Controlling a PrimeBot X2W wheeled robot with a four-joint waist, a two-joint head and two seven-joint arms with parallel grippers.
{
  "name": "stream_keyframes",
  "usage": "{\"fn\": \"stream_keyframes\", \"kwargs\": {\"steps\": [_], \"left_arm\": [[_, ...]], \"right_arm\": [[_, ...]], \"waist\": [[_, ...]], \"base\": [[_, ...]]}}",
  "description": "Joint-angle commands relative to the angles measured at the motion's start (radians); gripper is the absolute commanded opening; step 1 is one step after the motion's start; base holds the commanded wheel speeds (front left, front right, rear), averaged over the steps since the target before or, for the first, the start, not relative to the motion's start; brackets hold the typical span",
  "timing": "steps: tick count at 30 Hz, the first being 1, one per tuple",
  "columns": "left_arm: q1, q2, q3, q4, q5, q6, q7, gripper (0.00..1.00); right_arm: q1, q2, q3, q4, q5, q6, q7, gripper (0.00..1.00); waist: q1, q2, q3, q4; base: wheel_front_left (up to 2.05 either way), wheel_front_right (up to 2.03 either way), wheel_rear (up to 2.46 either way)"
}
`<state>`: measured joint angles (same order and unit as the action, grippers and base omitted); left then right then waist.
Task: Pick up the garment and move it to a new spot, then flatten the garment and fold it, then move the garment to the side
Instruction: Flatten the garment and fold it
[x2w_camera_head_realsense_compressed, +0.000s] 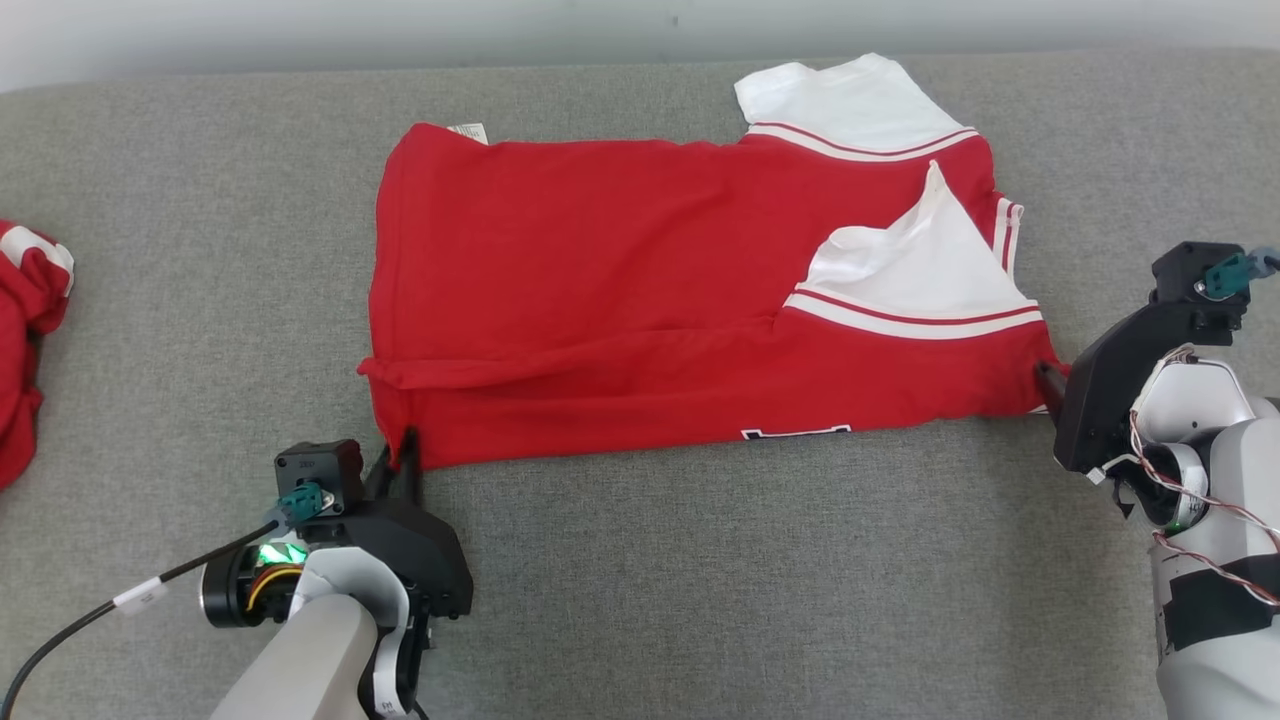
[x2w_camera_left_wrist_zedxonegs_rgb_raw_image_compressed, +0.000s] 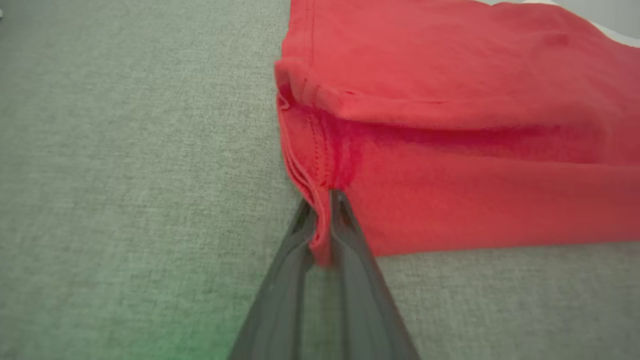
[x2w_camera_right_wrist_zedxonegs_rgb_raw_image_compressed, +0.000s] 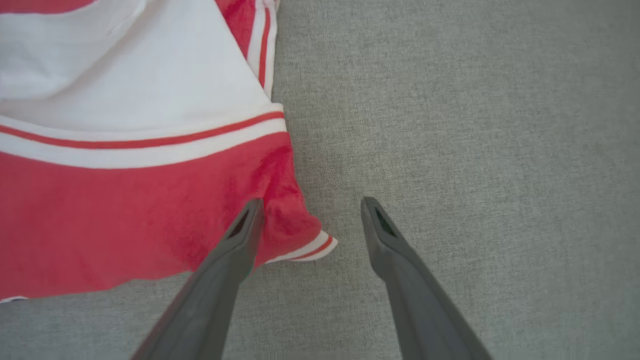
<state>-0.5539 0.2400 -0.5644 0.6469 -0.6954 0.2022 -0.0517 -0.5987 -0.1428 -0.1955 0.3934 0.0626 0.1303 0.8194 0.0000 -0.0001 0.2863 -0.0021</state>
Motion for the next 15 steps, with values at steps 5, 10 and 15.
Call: {"fn": "stream_keyframes", "kwargs": {"steps": [5, 10, 15], "left_arm": [[0.016, -0.002, -0.017, 0.024, -0.011, -0.006, 0.020, 0.00], [0.009, 0.001, -0.020, 0.021, -0.009, -0.007, 0.015, 0.00], [0.008, -0.004, -0.024, 0.018, -0.012, -0.007, 0.013, 0.00]], "right_arm": [[-0.035, -0.028, 0.013, -0.012, 0.014, 0.001, 0.103, 1.00], [-0.067, -0.045, 0.035, -0.002, 0.027, 0.001, 0.166, 1.00], [-0.075, -0.058, 0.056, 0.016, 0.042, 0.001, 0.207, 1.00]], "waist": [[0.0000, 0.0001, 0.009, 0.007], [0.0000, 0.0001, 0.020, 0.014], [0.0000, 0.0001, 0.026, 0.022]], "base": [[0.00, 0.00, 0.00], [0.00, 0.00, 0.00], [0.00, 0.00, 0.00]]}}
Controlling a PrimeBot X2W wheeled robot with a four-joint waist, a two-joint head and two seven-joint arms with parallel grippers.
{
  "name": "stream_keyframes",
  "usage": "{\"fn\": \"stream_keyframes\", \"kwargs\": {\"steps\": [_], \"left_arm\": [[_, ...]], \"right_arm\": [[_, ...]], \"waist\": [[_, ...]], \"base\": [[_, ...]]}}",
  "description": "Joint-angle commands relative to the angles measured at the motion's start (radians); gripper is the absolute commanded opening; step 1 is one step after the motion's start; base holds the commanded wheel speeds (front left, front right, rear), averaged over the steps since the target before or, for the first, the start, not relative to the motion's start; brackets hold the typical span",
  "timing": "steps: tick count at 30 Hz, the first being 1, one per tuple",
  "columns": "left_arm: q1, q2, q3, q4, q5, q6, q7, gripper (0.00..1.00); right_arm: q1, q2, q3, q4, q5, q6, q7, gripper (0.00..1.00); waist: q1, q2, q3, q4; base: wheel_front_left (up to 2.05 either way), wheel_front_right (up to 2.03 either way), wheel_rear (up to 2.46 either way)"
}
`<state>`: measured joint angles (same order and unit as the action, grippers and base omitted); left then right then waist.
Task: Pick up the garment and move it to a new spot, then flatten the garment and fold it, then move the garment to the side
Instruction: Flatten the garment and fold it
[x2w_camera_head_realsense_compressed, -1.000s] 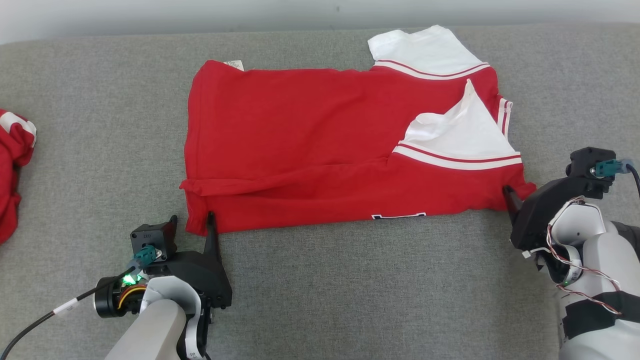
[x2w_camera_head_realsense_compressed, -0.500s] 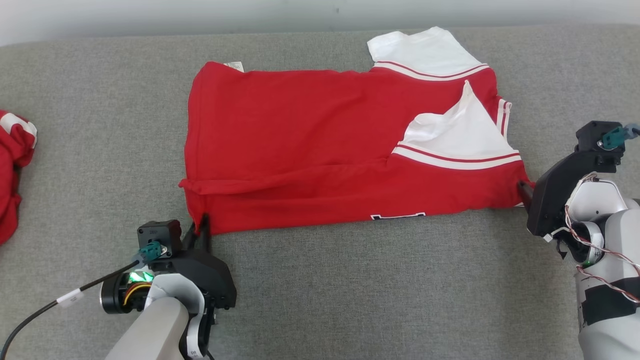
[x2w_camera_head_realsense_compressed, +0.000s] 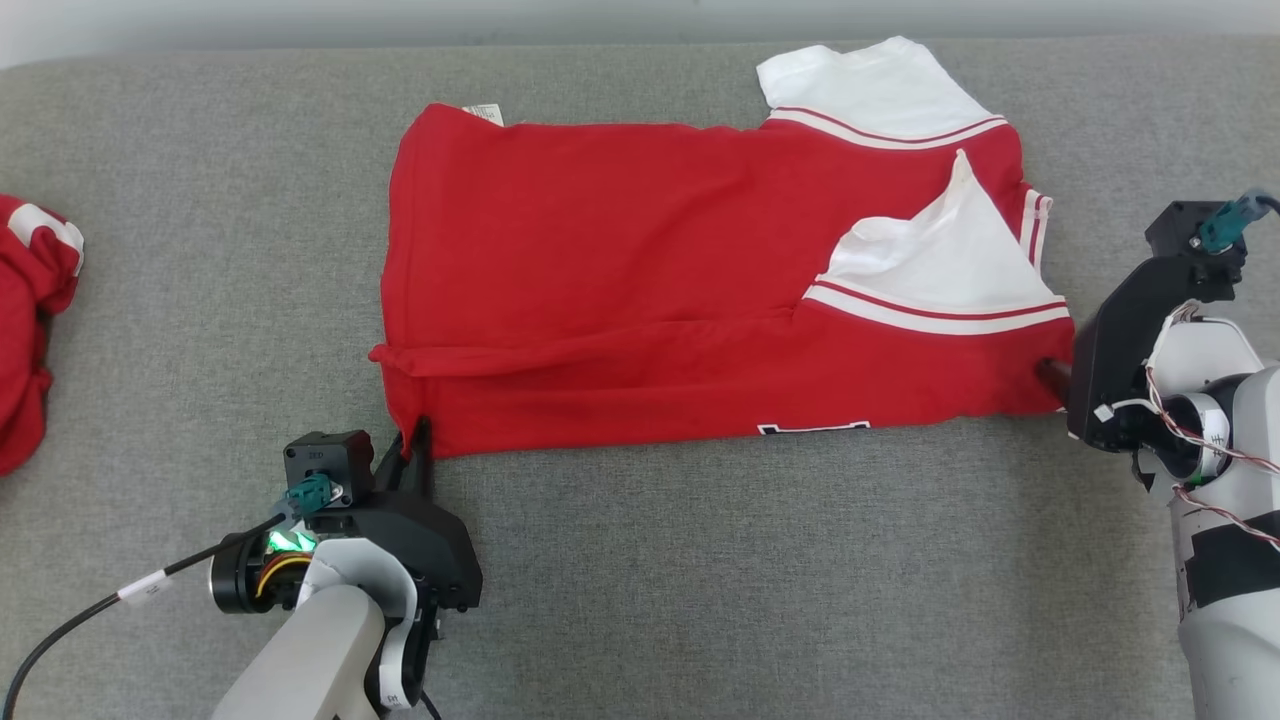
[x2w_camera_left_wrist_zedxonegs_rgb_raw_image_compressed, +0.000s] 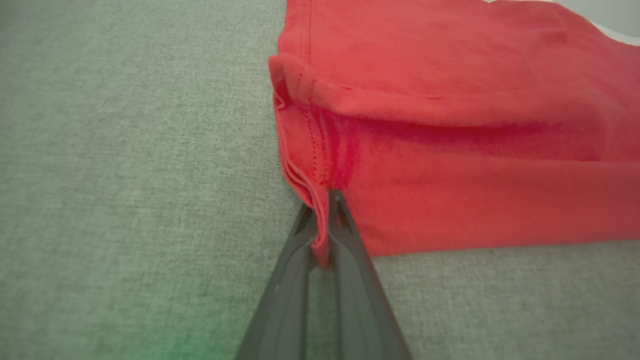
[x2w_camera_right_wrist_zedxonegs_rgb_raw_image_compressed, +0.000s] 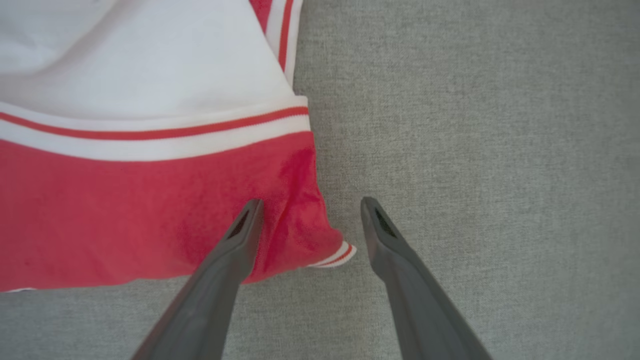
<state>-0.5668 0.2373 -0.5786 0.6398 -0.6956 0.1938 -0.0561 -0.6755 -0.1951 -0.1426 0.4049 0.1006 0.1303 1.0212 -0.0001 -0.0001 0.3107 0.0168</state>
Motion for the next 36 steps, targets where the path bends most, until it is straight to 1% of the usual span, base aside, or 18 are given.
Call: {"fn": "stream_keyframes", "kwargs": {"steps": [1, 2, 3, 4, 5, 6, 7, 14, 17, 21, 25, 29, 31, 32, 36], "left_arm": [[0.021, -0.002, -0.010, 0.025, -0.013, 0.001, 0.018, 0.00], [0.020, -0.003, -0.011, 0.025, -0.014, 0.001, 0.017, 0.00], [0.020, -0.003, -0.011, 0.025, -0.015, 0.001, 0.016, 0.00], [0.019, -0.003, -0.011, 0.026, -0.016, 0.001, 0.015, 0.00], [0.020, -0.002, -0.011, 0.026, -0.017, 0.001, 0.014, 0.00], [0.021, -0.001, -0.010, 0.027, -0.019, 0.002, 0.013, 0.00], [0.023, 0.000, -0.009, 0.027, -0.020, 0.002, 0.010, 0.00], [0.060, 0.008, 0.003, 0.025, -0.032, 0.007, -0.006, 0.00], [0.091, 0.013, 0.014, 0.007, -0.048, 0.011, -0.017, 0.00], [0.139, 0.028, 0.024, -0.035, -0.066, 0.019, -0.020, 0.00], [0.202, 0.042, 0.023, -0.098, -0.075, 0.032, -0.021, 0.00], [0.271, 0.053, 0.016, -0.172, -0.078, 0.050, -0.019, 0.00], [0.308, 0.061, 0.011, -0.213, -0.081, 0.059, -0.014, 0.00], [0.340, 0.072, 0.007, -0.250, -0.080, 0.067, -0.008, 0.00], [0.403, 0.097, 0.011, -0.306, -0.090, 0.095, 0.004, 0.00]], "right_arm": [[0.006, -0.008, 0.004, 0.008, 0.008, 0.001, 0.006, 1.00], [0.012, -0.010, 0.002, 0.012, 0.011, 0.001, 0.008, 1.00], [0.018, -0.011, 0.003, 0.015, 0.012, 0.001, 0.006, 0.90], [0.023, -0.012, 0.005, 0.017, 0.015, 0.001, 0.001, 0.62], [0.026, -0.012, 0.005, 0.018, 0.020, 0.001, -0.007, 0.38], [0.029, -0.013, 0.004, 0.020, 0.024, 0.001, -0.015, 0.17], [0.035, -0.016, 0.006, 0.021, 0.029, 0.001, -0.023, 0.00], [0.094, -0.031, -0.003, -0.005, 0.068, 0.001, -0.089, 0.00], [0.143, -0.038, 0.001, -0.041, 0.101, 0.001, -0.119, 0.00], [0.223, -0.046, 0.014, -0.102, 0.142, 0.001, -0.132, 0.00], [0.318, -0.036, 0.005, -0.183, 0.179, 0.001, -0.131, 0.00], [0.422, -0.025, -0.032, -0.267, 0.188, 0.001, -0.125, 0.00], [0.483, -0.009, -0.056, -0.318, 0.178, 0.001, -0.113, 0.00], [0.545, 0.009, -0.072, -0.363, 0.170, 0.001, -0.095, 0.00], [0.632, 0.044, -0.078, -0.427, 0.176, 0.001, -0.074, 0.00]], "waist": [[0.0001, 0.0001, 0.003, 0.004], [0.0001, 0.0001, 0.004, 0.005], [0.0001, 0.0001, 0.004, 0.005], [0.0001, 0.0001, 0.005, 0.005], [0.0001, 0.0001, 0.004, 0.005], [0.0001, 0.0001, 0.004, 0.004], [0.0001, 0.0001, 0.003, 0.002], [0.0001, 0.0001, -0.025, -0.006], [0.0001, 0.0001, -0.046, -0.011], [0.0001, 0.0001, -0.074, -0.019], [0.0001, 0.0001, -0.101, -0.022], [0.0001, 0.0001, -0.122, -0.017], [0.0001, 0.0001, -0.131, -0.014], [0.0001, 0.0001, -0.138, -0.011], [0.0001, 0.0001, -0.150, -0.018]], "base": [[0.00, 0.00, 0.00], [0.00, 0.00, 0.00], [0.00, 0.00, 0.00], [0.00, 0.00, 0.00], [0.00, 0.00, 0.00], [0.00, 0.00, 0.00], [0.00, 0.00, 0.00], [0.00, 0.00, 0.00], [0.00, 0.00, 0.00], [0.00, 0.00, 0.00], [0.00, 0.00, 0.00], [0.00, 0.00, 0.00], [0.00, 0.00, 0.00], [0.00, 0.00, 0.00], [0.00, 0.00, 0.00]]}}
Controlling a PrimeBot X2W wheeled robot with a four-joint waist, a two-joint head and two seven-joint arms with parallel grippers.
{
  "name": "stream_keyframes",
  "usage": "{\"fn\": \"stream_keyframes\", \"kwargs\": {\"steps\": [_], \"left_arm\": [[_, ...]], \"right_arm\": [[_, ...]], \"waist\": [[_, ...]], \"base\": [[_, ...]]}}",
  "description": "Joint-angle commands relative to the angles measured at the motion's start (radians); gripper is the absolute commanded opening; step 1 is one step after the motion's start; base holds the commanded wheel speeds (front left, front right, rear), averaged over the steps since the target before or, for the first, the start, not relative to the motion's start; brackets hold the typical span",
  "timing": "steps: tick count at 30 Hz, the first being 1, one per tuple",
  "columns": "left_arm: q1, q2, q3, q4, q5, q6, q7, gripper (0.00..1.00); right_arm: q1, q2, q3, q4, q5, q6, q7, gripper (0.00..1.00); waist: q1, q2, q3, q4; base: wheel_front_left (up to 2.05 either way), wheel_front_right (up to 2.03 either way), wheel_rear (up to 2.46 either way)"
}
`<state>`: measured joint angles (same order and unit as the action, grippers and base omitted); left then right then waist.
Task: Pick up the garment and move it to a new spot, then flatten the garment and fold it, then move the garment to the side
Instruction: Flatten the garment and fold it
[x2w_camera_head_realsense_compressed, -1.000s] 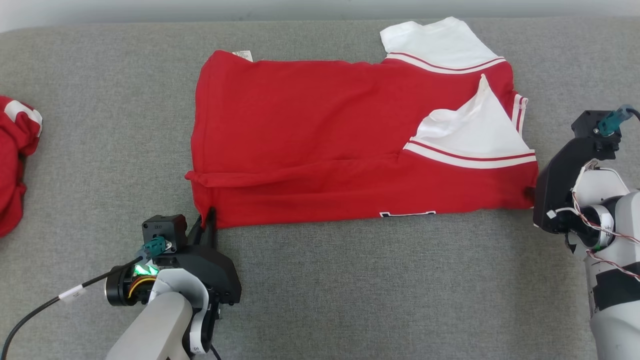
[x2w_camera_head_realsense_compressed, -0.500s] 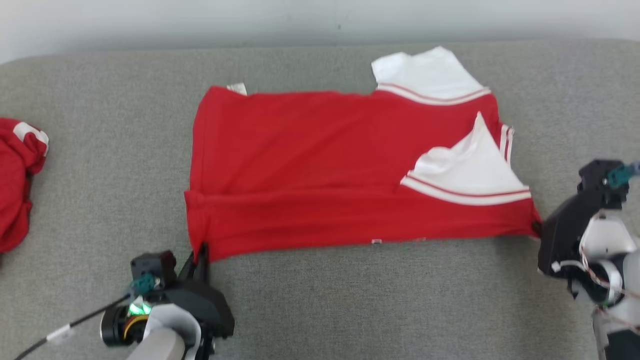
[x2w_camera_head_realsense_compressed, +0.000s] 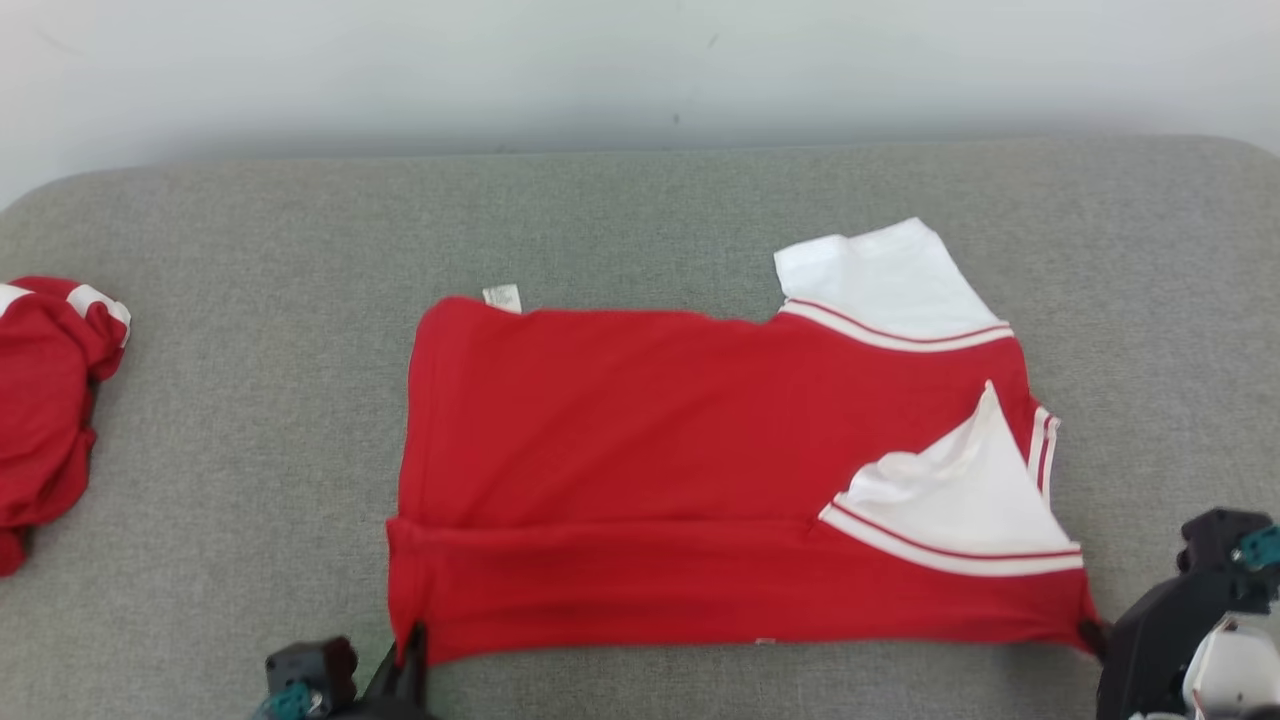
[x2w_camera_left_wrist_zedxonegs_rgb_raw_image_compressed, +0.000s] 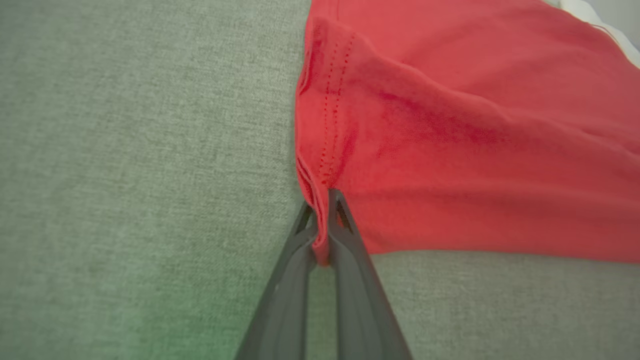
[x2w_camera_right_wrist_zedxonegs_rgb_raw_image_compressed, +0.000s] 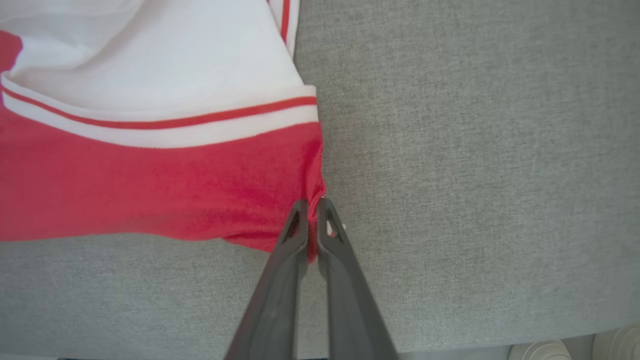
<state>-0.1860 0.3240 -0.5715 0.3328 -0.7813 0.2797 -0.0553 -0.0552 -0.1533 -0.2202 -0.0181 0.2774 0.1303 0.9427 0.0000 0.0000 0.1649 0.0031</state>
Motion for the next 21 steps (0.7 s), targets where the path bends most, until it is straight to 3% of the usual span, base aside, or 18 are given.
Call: {"fn": "stream_keyframes", "kwargs": {"steps": [1, 2, 3, 4, 5, 6, 7, 12, 16, 21], "left_arm": [[0.039, 0.012, 0.007, -0.011, -0.009, 0.017, 0.007, 0.00], [0.052, 0.015, 0.006, -0.024, -0.011, 0.022, 0.009, 0.02], [0.065, 0.019, 0.003, -0.035, -0.010, 0.029, 0.011, 0.22], [0.076, 0.021, 0.000, -0.046, -0.009, 0.032, 0.014, 0.53], [0.089, 0.019, -0.001, -0.054, -0.018, 0.038, 0.021, 1.00], [0.098, 0.020, 0.000, -0.064, -0.021, 0.041, 0.024, 1.00], [0.104, 0.021, 0.002, -0.074, -0.022, 0.048, 0.022, 1.00], [0.123, 0.057, 0.053, -0.134, -0.049, 0.081, 0.027, 1.00], [0.089, 0.107, 0.114, -0.225, -0.061, 0.105, 0.038, 1.00], [-0.064, 0.169, 0.126, -0.271, -0.049, 0.076, 0.123, 1.00]], "right_arm": [[0.026, 0.009, 0.002, -0.011, 0.003, 0.001, 0.008, 0.00], [0.038, 0.015, 0.005, -0.013, 0.007, 0.001, 0.013, 0.00], [0.050, 0.020, 0.006, -0.011, 0.008, 0.001, 0.022, 0.00], [0.058, 0.023, 0.006, -0.012, 0.006, 0.001, 0.027, 0.00], [0.056, 0.029, 0.001, -0.015, 0.005, 0.001, 0.022, 0.00], [0.053, 0.035, -0.003, -0.018, 0.006, 0.001, 0.010, 0.87], [0.046, 0.042, -0.012, -0.019, 0.004, 0.001, -0.005, 1.00], [-0.015, 0.044, -0.029, -0.050, 0.013, 0.001, -0.044, 1.00], [-0.104, 0.010, -0.037, -0.086, 0.021, 0.001, -0.026, 1.00], [-0.284, -0.003, -0.043, -0.053, 0.019, 0.001, 0.017, 1.00]], "waist": [[0.0000, 0.0000, -0.007, -0.007], [0.0000, 0.0000, -0.010, -0.010], [0.0000, 0.0000, -0.012, -0.012], [0.0000, 0.0000, -0.014, -0.014], [0.0000, 0.0000, -0.015, -0.015], [0.0000, 0.0000, -0.017, -0.017], [0.0000, 0.0000, -0.019, -0.018], [0.0000, 0.0000, -0.023, -0.016], [0.0000, 0.0000, -0.011, -0.013], [0.0000, 0.0000, 0.035, -0.007]], "base": [[0.00, 0.00, 0.00], [0.00, 0.00, 0.00], [0.00, 0.00, 0.00], [0.00, 0.00, 0.00], [0.00, 0.00, 0.00], [0.00, 0.00, 0.00], [0.00, 0.00, 0.00], [0.00, 0.00, 0.00], [0.00, 0.00, 0.00], [0.00, 0.00, 0.00]]}}
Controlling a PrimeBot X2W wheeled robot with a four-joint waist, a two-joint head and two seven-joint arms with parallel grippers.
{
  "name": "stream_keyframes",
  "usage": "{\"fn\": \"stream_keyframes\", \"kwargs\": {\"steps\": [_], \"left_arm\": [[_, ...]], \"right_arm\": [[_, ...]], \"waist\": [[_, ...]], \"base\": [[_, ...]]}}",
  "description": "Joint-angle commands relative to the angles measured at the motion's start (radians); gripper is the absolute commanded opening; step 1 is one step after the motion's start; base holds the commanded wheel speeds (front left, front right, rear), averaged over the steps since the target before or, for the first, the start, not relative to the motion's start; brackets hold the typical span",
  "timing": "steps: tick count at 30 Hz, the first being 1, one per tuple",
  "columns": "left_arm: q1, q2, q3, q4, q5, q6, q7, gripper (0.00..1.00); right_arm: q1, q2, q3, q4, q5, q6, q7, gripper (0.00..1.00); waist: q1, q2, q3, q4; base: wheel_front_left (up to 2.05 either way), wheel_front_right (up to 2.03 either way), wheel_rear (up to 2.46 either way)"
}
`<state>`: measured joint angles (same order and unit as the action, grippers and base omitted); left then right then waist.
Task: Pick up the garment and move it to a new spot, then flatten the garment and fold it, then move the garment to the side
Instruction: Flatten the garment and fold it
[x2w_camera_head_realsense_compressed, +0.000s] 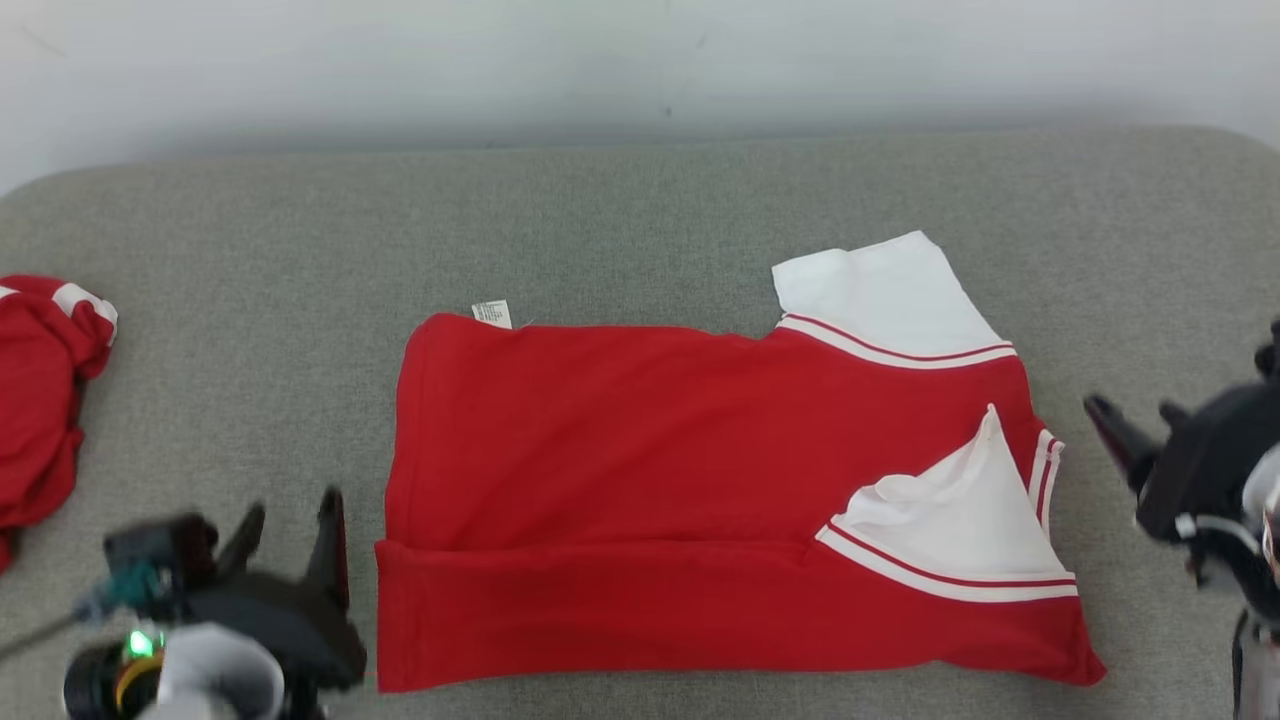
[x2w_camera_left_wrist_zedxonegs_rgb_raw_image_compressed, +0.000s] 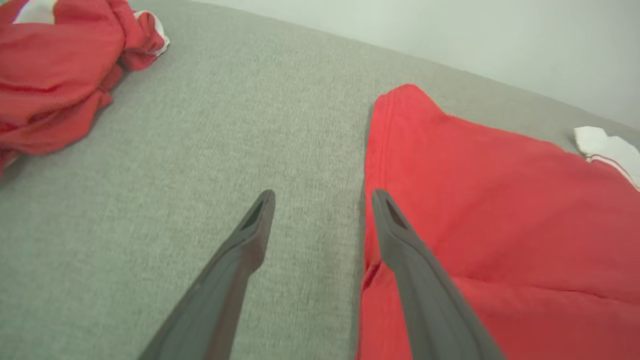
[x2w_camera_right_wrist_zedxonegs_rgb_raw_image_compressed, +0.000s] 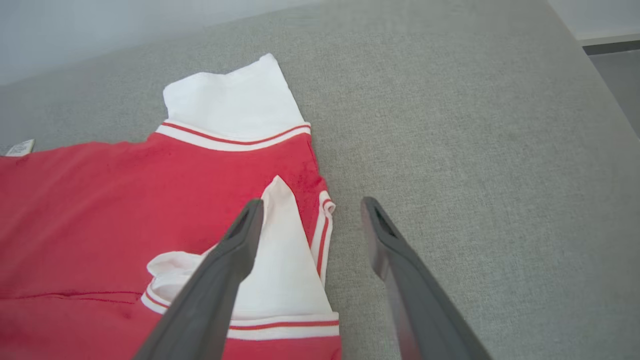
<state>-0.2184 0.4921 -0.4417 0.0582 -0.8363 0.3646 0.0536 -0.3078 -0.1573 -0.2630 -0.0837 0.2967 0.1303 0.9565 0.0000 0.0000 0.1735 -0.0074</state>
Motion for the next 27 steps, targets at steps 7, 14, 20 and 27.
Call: {"fn": "stream_keyframes", "kwargs": {"steps": [7, 14, 20, 27], "left_arm": [[-0.302, -0.041, -0.011, 0.107, -0.033, -0.071, 0.130, 1.00], [-0.557, -0.085, -0.074, 0.306, -0.001, -0.136, 0.234, 1.00], [-0.664, -0.098, -0.120, 0.435, 0.014, -0.178, 0.302, 1.00], [-0.710, -0.101, -0.146, 0.501, 0.025, -0.205, 0.333, 1.00]], "right_arm": [[-0.311, 0.014, 0.059, 0.188, -0.044, 0.001, -0.028, 1.00], [-0.531, 0.005, 0.190, 0.377, -0.082, 0.001, -0.087, 1.00], [-0.633, -0.023, 0.281, 0.472, -0.082, 0.001, -0.123, 1.00], [-0.696, -0.051, 0.322, 0.536, -0.076, 0.001, -0.165, 1.00]], "waist": [[0.0000, 0.0000, 0.131, -0.009], [0.0000, 0.0000, 0.217, -0.011], [0.0000, 0.0000, 0.251, -0.024], [0.0000, 0.0000, 0.267, -0.024]], "base": [[0.00, 0.00, 0.00], [0.00, 0.00, 0.00], [0.00, 0.00, 0.00], [0.00, 0.00, 0.00]]}}
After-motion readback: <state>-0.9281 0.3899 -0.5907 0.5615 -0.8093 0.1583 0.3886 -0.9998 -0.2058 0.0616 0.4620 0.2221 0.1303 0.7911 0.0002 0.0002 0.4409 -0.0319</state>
